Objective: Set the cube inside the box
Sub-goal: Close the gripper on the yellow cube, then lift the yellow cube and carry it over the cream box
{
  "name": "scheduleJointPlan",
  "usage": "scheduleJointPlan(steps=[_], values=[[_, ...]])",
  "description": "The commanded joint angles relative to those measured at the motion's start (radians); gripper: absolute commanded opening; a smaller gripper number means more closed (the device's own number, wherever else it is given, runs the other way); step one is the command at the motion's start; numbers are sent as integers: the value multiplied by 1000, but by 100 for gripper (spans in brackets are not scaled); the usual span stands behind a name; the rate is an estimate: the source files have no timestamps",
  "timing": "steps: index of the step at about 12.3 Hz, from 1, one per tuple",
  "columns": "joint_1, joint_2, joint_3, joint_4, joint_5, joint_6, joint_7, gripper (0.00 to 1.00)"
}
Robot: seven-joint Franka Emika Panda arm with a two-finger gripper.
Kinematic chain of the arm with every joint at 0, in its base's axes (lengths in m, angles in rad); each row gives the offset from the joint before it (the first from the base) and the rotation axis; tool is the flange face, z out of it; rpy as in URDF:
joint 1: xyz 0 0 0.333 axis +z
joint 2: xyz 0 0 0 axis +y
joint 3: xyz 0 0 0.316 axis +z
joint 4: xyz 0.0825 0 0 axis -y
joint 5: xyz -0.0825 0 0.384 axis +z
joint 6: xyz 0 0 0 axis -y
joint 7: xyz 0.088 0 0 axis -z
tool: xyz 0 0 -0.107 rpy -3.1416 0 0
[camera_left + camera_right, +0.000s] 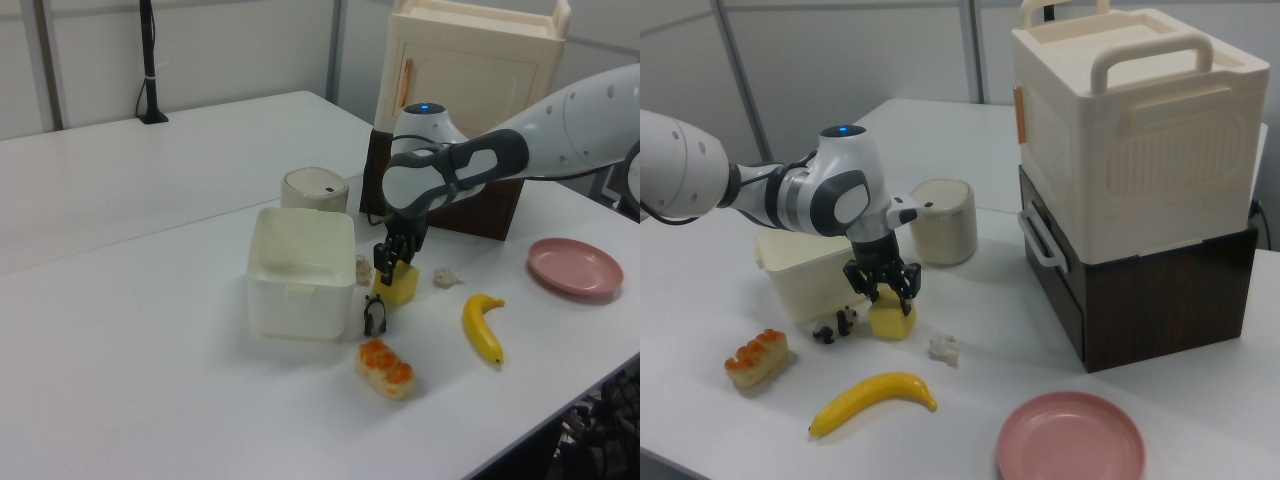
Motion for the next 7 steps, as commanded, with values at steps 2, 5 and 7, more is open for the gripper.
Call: scheduleJointPlan(steps=[2, 5, 7], values=[[6, -41, -9, 47, -9, 12, 86, 25], [1, -142, -9, 71, -4, 1, 180, 27], [4, -182, -7, 84, -1, 1, 287, 30]])
